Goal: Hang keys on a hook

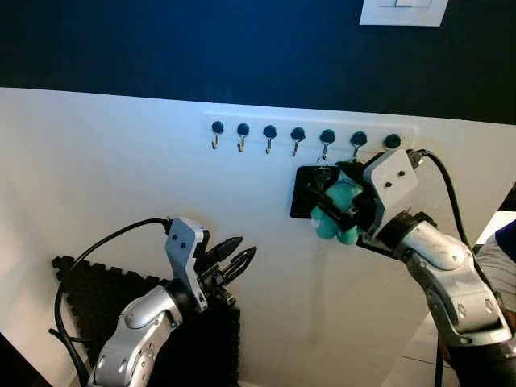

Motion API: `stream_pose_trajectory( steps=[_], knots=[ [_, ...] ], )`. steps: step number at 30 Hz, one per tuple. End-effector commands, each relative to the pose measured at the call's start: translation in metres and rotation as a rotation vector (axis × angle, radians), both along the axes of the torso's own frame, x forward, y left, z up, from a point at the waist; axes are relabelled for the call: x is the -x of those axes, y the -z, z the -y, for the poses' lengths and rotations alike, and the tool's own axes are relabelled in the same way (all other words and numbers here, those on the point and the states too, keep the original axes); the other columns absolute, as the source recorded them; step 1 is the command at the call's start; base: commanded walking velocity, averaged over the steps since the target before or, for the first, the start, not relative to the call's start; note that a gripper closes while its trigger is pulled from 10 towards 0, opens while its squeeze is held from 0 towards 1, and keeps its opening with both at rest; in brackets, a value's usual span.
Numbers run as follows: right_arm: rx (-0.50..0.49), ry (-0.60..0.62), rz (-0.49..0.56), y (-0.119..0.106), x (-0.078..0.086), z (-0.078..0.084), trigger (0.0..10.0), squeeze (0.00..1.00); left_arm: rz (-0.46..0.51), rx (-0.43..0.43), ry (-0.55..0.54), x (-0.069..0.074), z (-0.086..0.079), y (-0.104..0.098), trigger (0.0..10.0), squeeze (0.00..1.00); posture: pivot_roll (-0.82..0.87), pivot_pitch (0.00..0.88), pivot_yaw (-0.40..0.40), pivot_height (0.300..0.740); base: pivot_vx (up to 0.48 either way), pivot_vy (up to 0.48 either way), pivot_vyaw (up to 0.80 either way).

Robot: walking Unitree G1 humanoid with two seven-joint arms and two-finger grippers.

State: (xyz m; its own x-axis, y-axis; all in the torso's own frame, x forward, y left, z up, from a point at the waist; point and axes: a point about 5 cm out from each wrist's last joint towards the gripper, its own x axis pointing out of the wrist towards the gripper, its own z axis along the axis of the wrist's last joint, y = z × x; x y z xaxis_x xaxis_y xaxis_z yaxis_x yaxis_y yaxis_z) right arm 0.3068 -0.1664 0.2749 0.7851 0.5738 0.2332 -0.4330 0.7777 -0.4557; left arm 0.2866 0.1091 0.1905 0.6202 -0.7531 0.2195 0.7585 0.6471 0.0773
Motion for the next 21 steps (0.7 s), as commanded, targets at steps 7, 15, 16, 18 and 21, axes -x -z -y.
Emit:
stream_pose_trajectory(
  steps=[7,15,16,18,21],
  knots=[
    [0.049,-0.209,-0.174,0.036,0.017,-0.025,10.0,0.00,-0.022,-0.039,0.014,0.002,0.000,0.007,10.0,0.00,0.02,0.117,0.029,0.740,0.000,0.000,0.00],
    [0.066,-0.230,-0.193,0.043,0.020,-0.027,10.0,0.00,-0.018,-0.035,0.009,0.002,0.000,0.007,10.0,0.00,0.02,0.118,0.028,0.740,0.000,0.000,0.00],
    [0.065,-0.228,-0.196,0.044,0.020,-0.027,10.0,0.00,-0.019,-0.036,0.008,0.002,-0.001,0.007,10.0,0.00,0.02,0.117,0.029,0.740,0.000,0.000,0.00],
    [0.055,-0.217,-0.258,0.059,0.019,-0.025,10.0,0.00,-0.046,-0.064,-0.013,0.001,-0.003,0.015,10.0,0.00,0.02,0.115,0.028,0.740,0.000,0.000,0.00],
    [0.060,-0.184,-0.489,0.112,0.022,-0.020,10.0,0.00,-0.178,-0.215,-0.110,-0.003,-0.013,0.053,10.0,0.00,0.02,0.108,0.027,0.740,0.000,0.000,0.00]
  ],
)
